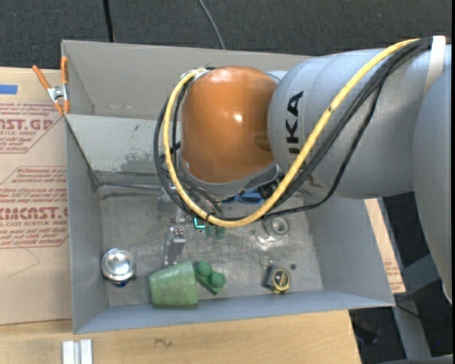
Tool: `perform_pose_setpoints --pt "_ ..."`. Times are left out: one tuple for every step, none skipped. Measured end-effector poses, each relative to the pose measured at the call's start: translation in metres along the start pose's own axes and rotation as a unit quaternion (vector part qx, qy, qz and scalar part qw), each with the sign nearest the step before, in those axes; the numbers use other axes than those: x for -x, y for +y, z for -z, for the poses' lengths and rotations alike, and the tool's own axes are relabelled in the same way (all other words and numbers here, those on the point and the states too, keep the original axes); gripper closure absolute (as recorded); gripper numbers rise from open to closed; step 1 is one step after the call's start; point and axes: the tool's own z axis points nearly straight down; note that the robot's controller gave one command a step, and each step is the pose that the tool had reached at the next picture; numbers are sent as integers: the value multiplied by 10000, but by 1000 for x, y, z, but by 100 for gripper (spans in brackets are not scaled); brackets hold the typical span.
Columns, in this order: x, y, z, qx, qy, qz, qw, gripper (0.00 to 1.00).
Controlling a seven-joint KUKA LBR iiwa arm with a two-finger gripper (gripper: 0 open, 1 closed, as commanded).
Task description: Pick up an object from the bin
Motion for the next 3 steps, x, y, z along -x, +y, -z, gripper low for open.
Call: perform_pose_setpoints --pt "-16 -31 -152 18 -114 1603 9870 0" --pt "-22 -43 -125 2 -45 1400 9901 0" --pt "-22 -44 -124 3 -33 1266 9919 0"
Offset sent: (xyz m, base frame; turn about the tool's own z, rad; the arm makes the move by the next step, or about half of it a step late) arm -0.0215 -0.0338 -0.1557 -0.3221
